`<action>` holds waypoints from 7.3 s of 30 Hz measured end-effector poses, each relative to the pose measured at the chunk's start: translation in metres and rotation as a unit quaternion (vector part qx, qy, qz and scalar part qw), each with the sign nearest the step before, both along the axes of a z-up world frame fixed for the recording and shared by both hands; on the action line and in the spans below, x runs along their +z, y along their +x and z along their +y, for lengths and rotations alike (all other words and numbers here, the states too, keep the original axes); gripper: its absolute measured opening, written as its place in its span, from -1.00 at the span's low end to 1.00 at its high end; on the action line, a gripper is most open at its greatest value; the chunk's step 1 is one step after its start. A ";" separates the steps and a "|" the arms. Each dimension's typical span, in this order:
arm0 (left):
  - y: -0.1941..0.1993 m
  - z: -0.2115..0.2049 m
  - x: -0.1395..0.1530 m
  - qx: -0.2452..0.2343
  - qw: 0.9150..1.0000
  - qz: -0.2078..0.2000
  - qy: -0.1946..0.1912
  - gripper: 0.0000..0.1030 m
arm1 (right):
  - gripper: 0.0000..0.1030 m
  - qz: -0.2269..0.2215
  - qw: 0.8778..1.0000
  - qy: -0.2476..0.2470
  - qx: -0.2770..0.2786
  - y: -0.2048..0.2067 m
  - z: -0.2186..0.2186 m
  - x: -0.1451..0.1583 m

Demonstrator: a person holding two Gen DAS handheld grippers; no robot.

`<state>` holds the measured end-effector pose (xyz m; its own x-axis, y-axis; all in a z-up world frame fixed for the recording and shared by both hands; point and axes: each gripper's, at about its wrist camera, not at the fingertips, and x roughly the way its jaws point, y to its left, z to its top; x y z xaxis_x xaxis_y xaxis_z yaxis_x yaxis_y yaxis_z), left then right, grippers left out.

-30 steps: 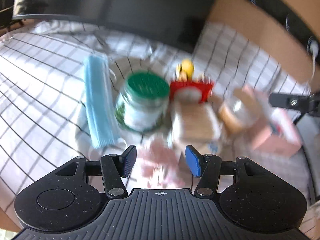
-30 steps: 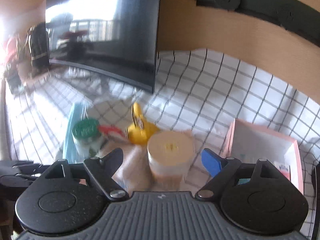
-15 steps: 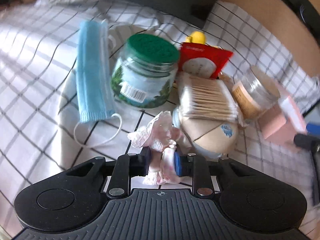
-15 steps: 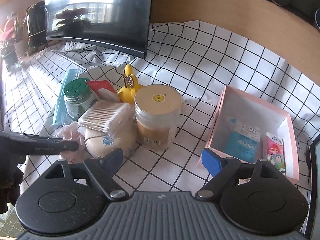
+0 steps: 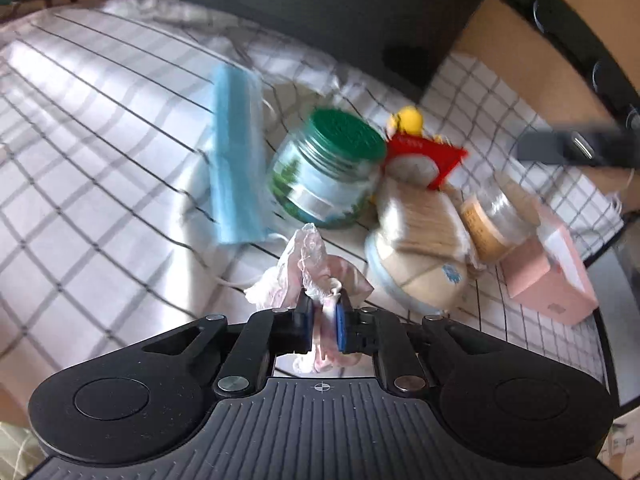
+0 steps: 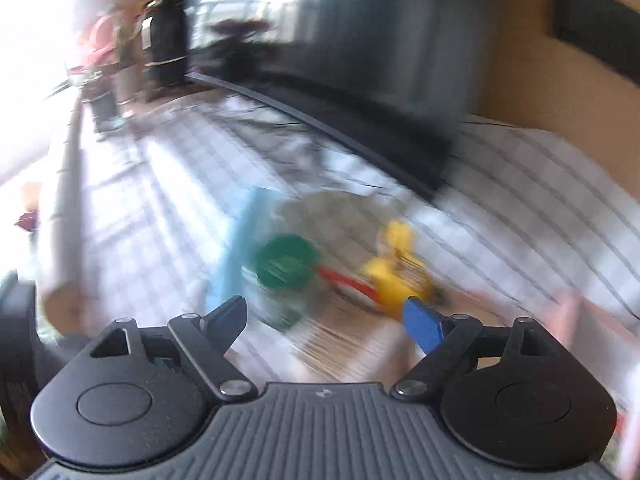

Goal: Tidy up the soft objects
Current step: 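Grasp the crumpled pink tissue with the left tool while the right tool grasps the blue face mask, then carry the tissue and the face mask over the pink box, then open both tools to drop the tissue and mask into the box, then move both tools back toward the jars and swab pack, then grasp the cotton-swab pack with the left tool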

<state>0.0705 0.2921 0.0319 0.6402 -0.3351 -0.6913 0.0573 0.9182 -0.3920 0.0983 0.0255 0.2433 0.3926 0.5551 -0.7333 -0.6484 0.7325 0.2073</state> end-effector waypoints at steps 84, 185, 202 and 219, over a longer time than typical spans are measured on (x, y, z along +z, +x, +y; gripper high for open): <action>0.120 -0.313 0.092 -0.322 0.944 -0.055 -0.054 -0.68 | -0.82 0.012 0.938 -0.020 -0.345 0.080 -0.322 0.012; 0.090 -0.082 0.026 -0.018 0.999 0.012 -0.026 -0.42 | -0.44 0.107 0.980 0.055 -0.161 0.007 -0.114 -0.093; 0.079 -0.060 0.011 -0.039 0.994 0.037 -0.101 -0.17 | -0.44 0.077 0.990 0.077 -0.093 -0.009 -0.060 -0.115; 0.078 -0.038 -0.003 -0.008 0.987 0.042 -0.153 -0.20 | -0.40 0.066 0.985 0.093 -0.126 -0.013 -0.078 -0.100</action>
